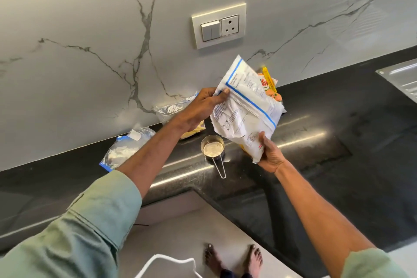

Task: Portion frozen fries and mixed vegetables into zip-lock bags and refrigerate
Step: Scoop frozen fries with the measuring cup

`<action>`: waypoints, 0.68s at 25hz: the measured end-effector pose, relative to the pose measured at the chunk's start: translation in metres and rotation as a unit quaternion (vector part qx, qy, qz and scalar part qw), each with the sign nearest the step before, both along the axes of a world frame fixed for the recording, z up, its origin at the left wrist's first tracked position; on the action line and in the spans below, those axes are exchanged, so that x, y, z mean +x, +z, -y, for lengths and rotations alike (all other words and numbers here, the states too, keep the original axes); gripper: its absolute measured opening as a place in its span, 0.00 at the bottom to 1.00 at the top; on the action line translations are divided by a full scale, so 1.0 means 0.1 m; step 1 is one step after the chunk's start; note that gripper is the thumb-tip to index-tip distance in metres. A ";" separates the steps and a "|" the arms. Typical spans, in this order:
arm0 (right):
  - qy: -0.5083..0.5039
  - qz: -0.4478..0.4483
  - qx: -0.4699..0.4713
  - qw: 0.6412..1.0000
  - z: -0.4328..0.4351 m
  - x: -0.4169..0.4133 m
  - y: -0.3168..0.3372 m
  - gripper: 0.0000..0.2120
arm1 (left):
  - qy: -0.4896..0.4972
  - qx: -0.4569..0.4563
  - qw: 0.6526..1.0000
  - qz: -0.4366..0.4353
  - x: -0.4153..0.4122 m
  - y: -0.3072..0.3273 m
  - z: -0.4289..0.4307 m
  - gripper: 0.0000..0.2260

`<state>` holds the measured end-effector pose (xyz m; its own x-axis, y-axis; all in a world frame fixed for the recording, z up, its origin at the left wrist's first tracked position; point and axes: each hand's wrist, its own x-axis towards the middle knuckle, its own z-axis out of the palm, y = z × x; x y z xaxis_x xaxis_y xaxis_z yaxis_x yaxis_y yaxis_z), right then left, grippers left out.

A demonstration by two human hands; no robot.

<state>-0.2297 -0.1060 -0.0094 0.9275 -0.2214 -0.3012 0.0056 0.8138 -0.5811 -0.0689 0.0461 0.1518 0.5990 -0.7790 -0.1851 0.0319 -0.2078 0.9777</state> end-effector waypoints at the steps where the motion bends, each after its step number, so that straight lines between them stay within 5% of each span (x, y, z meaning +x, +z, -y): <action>1: -0.005 -0.013 -0.042 0.999 0.02 -0.01 0.01 0.54 | 0.009 0.017 1.000 0.009 0.05 -0.07 -0.06 0.12; 7: -0.031 -0.049 -0.283 0.957 0.21 0.03 0.04 0.33 | 0.102 0.094 0.989 0.041 0.21 -0.65 -0.32 0.11; 17: 0.007 -0.110 -0.453 0.885 0.30 0.08 0.02 0.33 | 0.144 0.166 0.975 0.001 0.32 -1.31 -0.42 0.11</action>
<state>-0.2221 -0.1363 -0.0071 0.8729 -0.4537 -0.1794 -0.1951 0.0125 -0.9807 -0.0367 0.0883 0.0204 0.7849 -0.4755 -0.3972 0.1332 -0.4966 0.8577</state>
